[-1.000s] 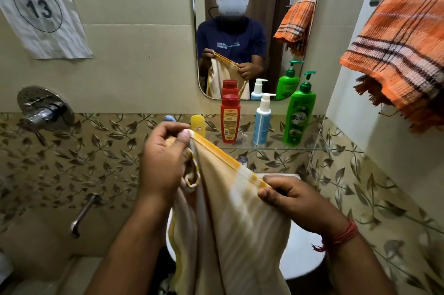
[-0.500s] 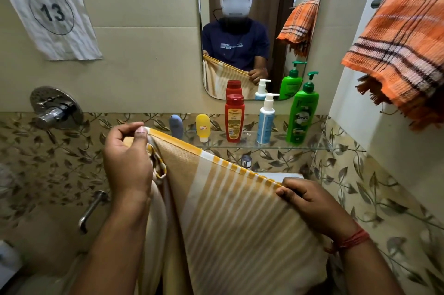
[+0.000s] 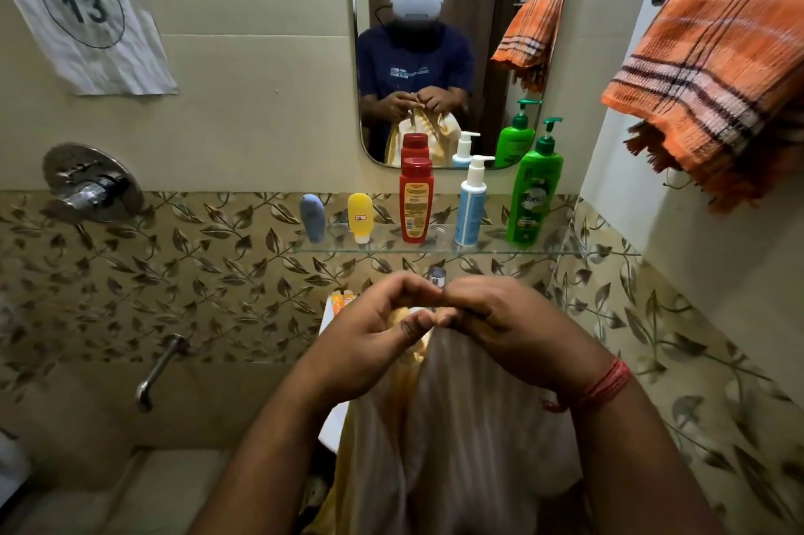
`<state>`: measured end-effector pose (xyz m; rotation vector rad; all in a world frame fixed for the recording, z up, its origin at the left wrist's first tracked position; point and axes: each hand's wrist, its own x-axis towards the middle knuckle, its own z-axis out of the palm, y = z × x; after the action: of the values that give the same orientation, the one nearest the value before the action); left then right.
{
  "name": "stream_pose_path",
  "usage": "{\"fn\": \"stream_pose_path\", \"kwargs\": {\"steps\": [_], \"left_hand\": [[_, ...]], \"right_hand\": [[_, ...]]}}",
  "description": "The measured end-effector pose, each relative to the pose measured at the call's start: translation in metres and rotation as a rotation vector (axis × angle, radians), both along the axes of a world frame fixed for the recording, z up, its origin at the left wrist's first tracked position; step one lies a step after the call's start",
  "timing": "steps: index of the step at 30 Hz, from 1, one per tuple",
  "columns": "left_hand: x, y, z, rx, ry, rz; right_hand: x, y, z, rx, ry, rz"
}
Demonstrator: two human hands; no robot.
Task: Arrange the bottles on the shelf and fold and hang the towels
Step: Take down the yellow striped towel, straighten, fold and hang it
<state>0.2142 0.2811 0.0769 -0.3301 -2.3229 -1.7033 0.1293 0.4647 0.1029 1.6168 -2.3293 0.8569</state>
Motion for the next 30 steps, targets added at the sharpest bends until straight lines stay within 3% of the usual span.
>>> {"fn": "stream_pose_path", "kwargs": {"steps": [3,8,11,15,22,30], "left_hand": [[0.004,0.008,-0.008,-0.035,0.045,-0.034],[0.015,0.028,-0.012,0.201,0.023,-0.104],[0.017,0.033,-0.012,0.110,-0.029,-0.078],[0.015,0.032,-0.013,0.040,0.004,0.123],[0.017,0.013,-0.006,0.215,0.092,0.666],[0.021,0.004,-0.013,0.176,0.099,0.778]], "right_hand": [[0.010,0.005,0.002,-0.049,0.013,0.017],[0.017,0.017,-0.011,-0.075,-0.069,0.027],[0.021,0.025,-0.019,-0.065,-0.077,-0.004],[0.026,0.033,-0.023,-0.020,-0.169,-0.070],[0.021,0.072,-0.032,0.002,-0.293,-0.230],[0.029,0.078,-0.025,-0.084,-0.276,-0.178]]}}
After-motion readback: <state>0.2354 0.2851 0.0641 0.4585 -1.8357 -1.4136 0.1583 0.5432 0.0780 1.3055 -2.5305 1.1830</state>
